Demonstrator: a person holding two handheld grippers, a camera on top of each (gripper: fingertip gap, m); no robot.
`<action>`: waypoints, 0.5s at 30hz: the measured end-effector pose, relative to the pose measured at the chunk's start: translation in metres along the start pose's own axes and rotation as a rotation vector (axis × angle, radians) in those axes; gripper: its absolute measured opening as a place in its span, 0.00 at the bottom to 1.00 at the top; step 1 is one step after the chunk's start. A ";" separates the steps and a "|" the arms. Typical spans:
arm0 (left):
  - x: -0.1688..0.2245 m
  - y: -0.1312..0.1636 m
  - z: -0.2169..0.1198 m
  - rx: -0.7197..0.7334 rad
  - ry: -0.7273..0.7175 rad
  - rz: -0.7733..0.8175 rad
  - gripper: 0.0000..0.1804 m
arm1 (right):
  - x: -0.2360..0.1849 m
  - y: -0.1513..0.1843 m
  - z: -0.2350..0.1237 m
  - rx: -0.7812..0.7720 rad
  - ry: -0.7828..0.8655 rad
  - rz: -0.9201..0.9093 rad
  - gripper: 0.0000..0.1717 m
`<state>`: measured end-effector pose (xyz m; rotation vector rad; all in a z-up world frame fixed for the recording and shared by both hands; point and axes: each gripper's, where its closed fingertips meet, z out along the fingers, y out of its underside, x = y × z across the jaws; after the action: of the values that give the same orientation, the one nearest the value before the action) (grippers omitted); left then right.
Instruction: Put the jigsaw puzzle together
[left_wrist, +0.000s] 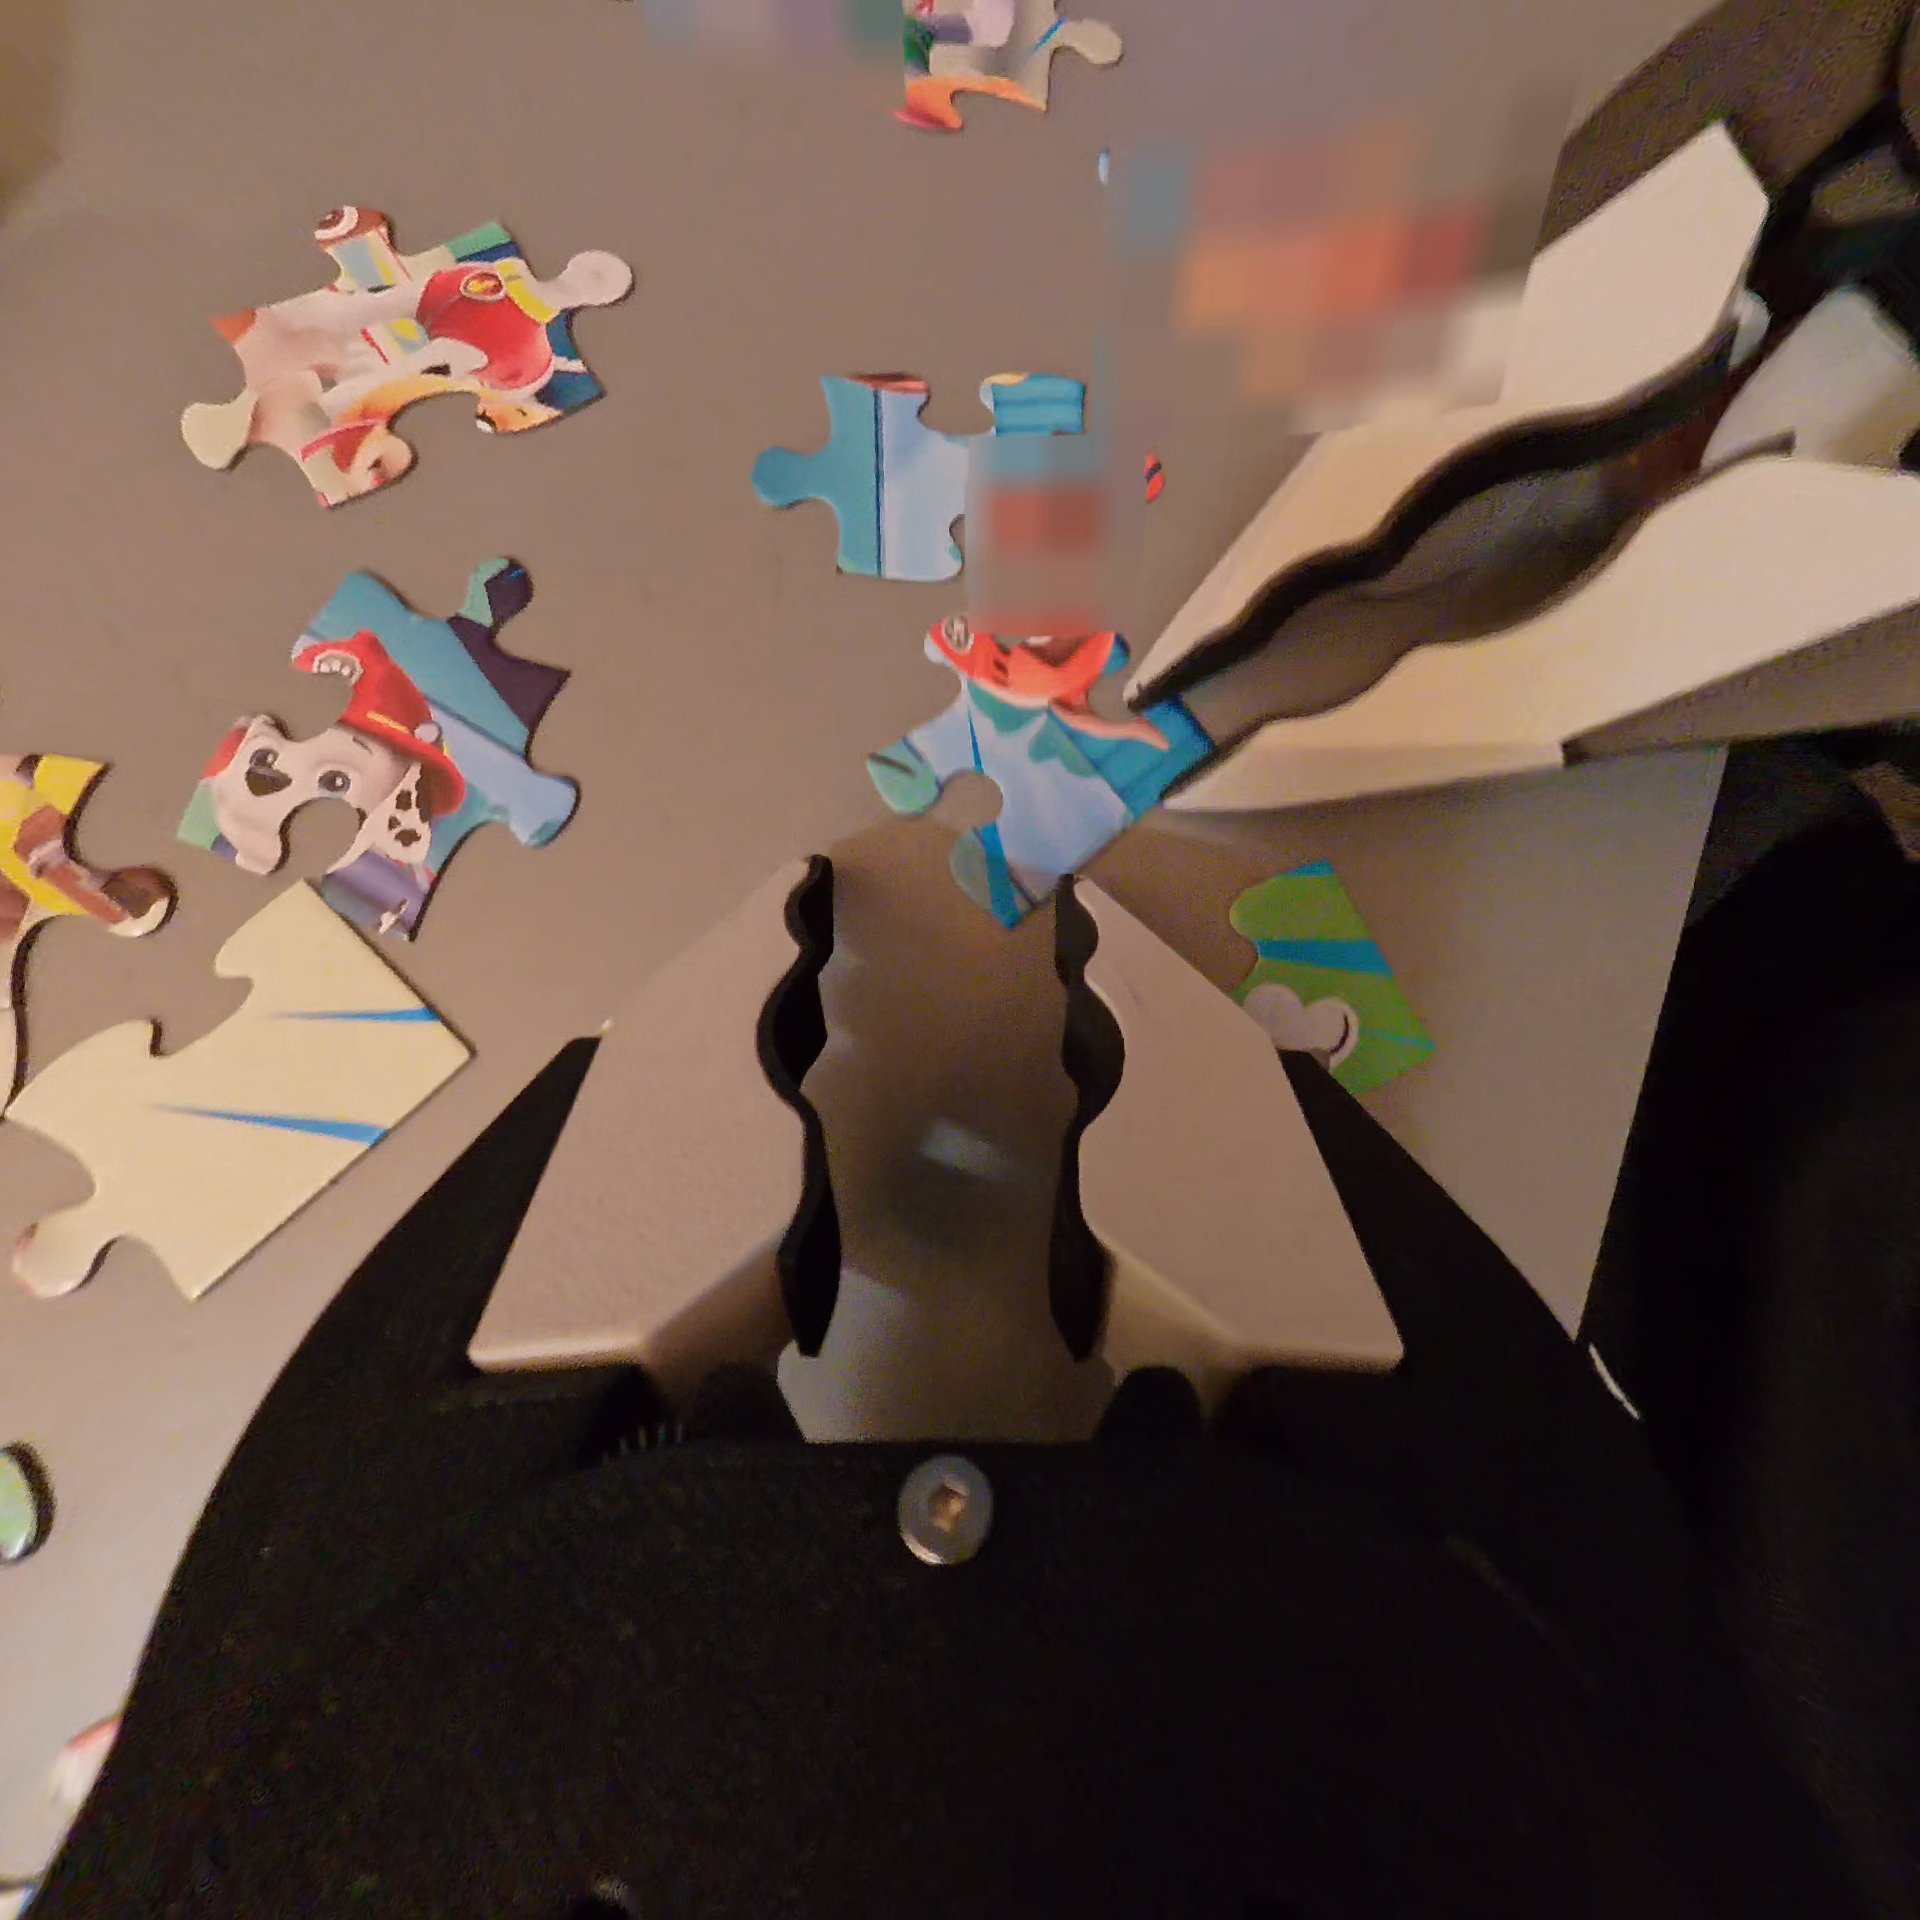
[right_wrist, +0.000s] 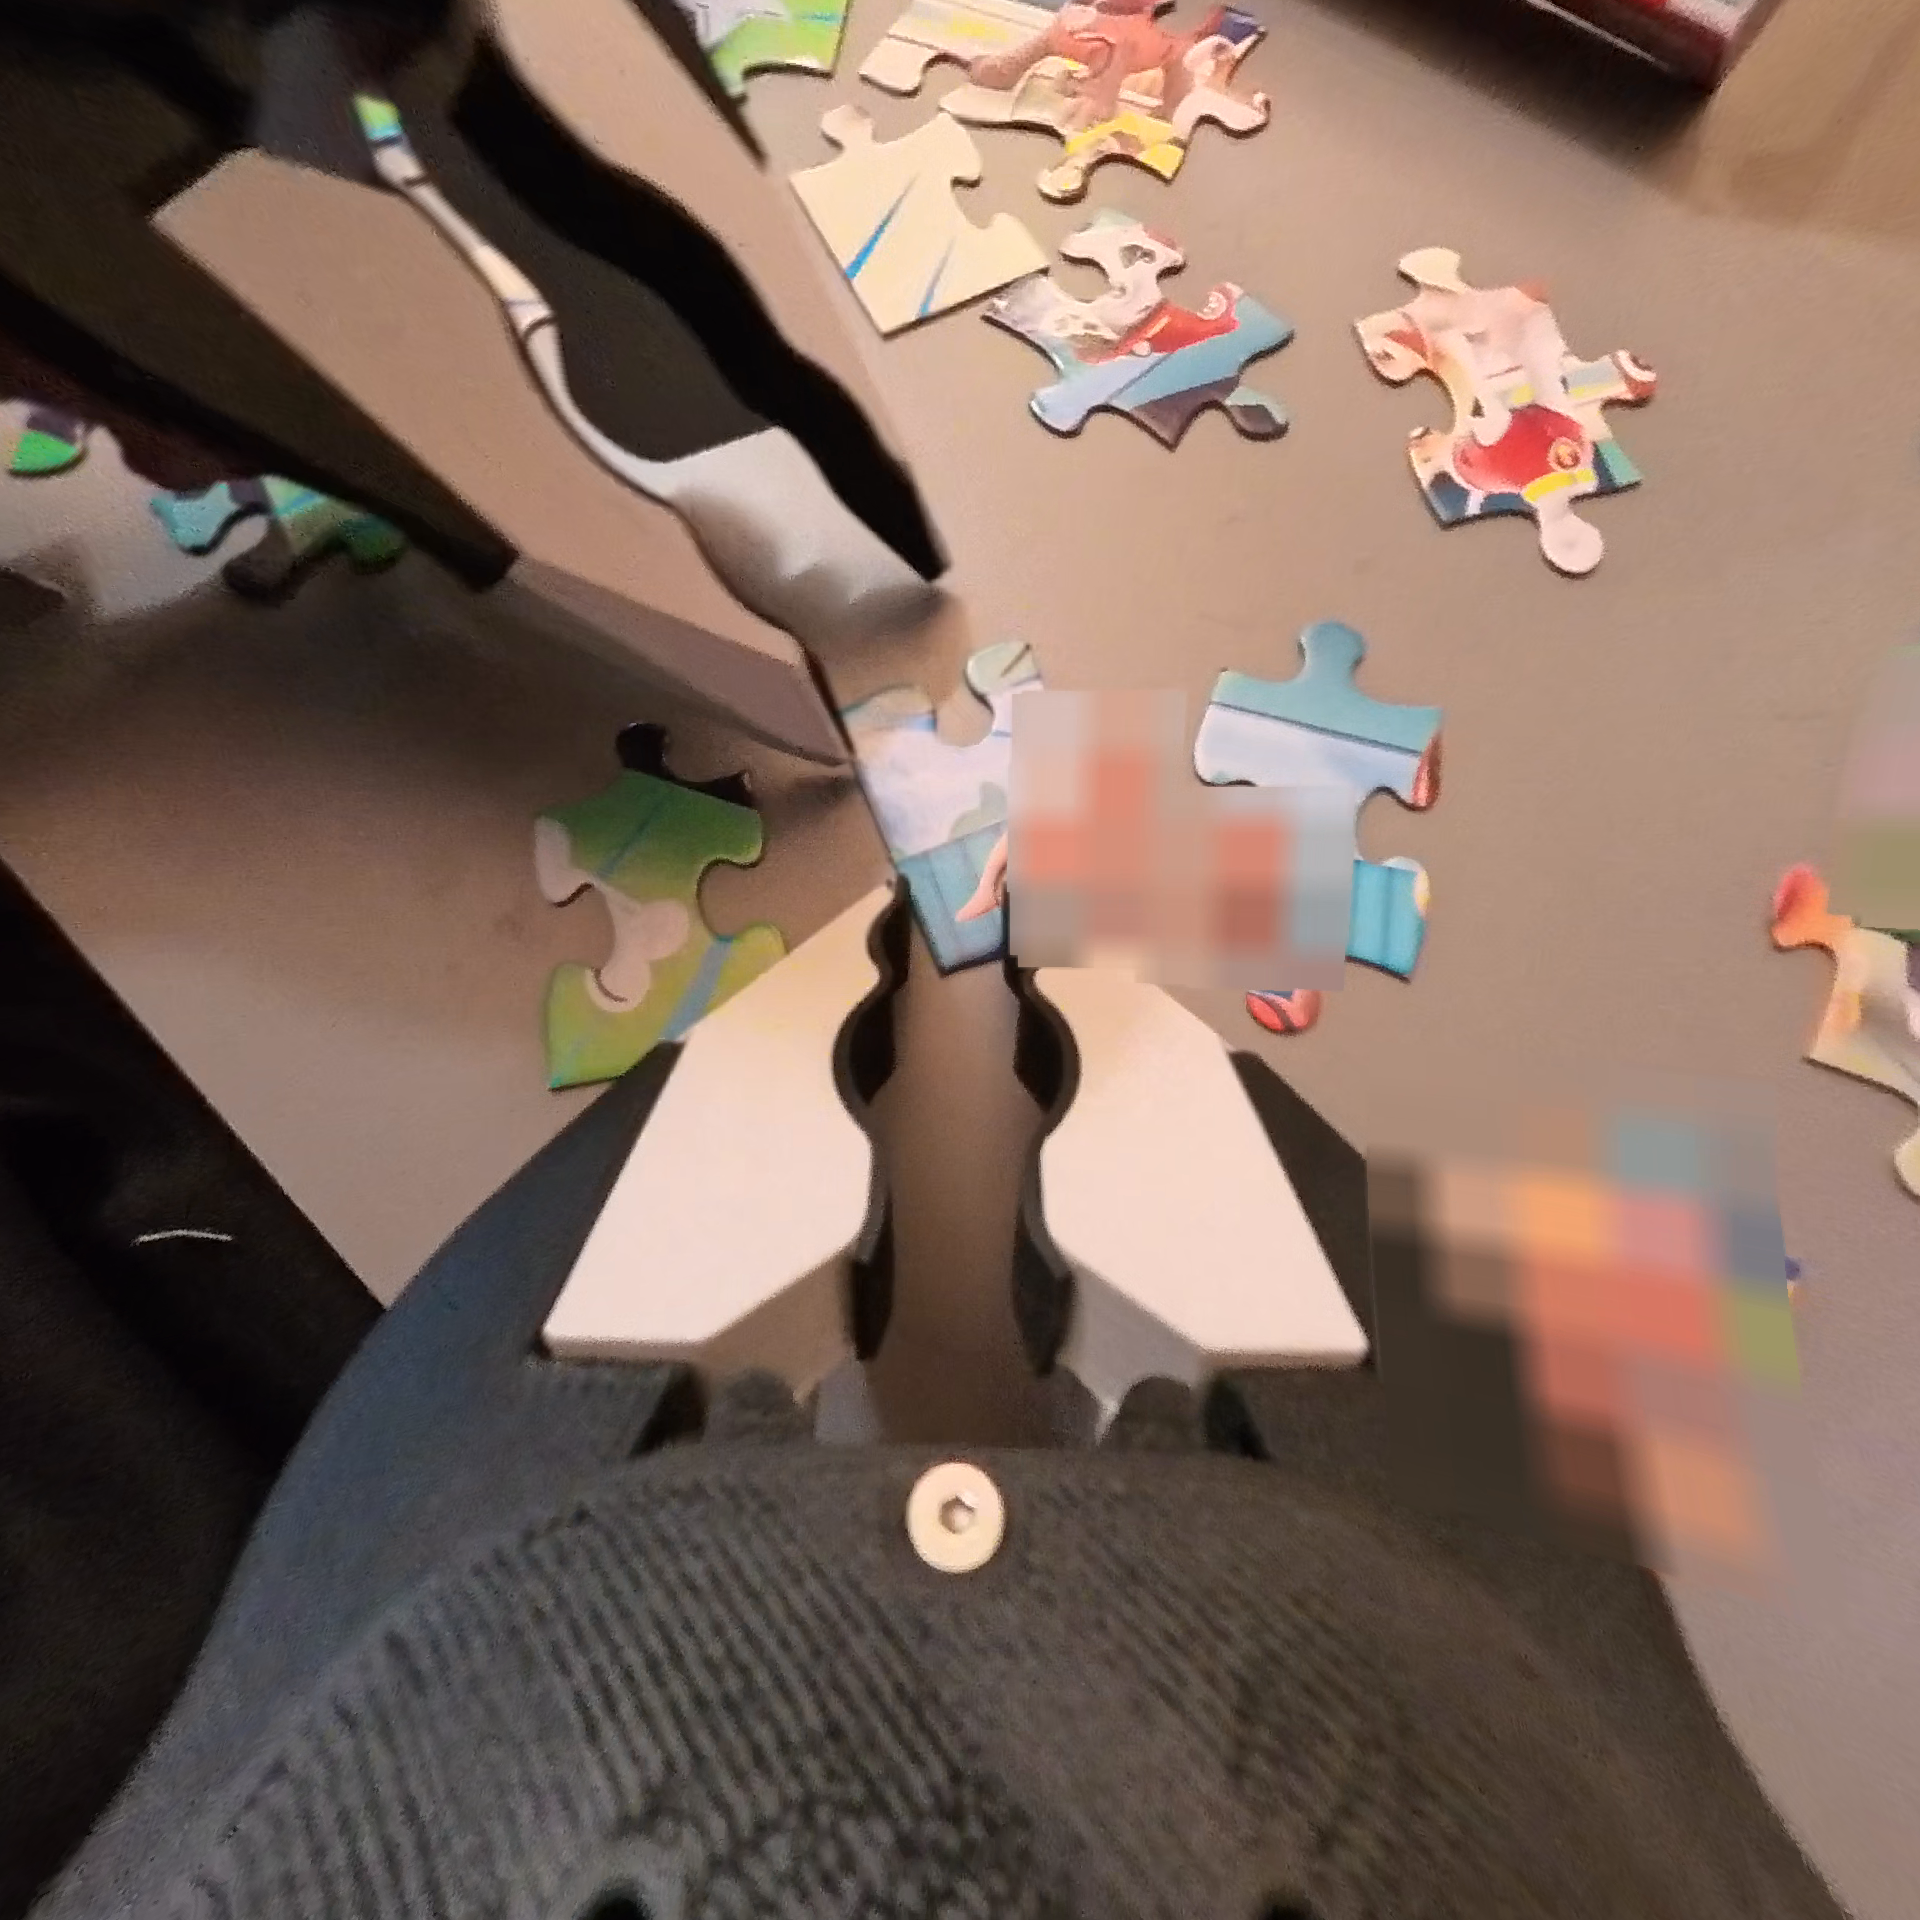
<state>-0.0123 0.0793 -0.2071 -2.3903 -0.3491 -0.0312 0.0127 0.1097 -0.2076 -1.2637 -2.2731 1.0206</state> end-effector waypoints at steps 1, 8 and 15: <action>0.000 0.003 -0.001 -0.005 -0.007 0.005 0.23 | 0.000 0.000 0.000 -0.001 -0.001 0.010 0.10; 0.009 -0.001 0.007 0.025 -0.001 0.037 0.22 | -0.009 0.001 0.000 -0.013 0.019 -0.004 0.10; 0.001 -0.010 0.015 0.027 -0.055 0.072 0.18 | -0.009 0.003 -0.002 0.006 0.038 -0.006 0.10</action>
<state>-0.0147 0.0971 -0.2115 -2.3786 -0.2868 0.0718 0.0205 0.1037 -0.2077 -1.2627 -2.2416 0.9924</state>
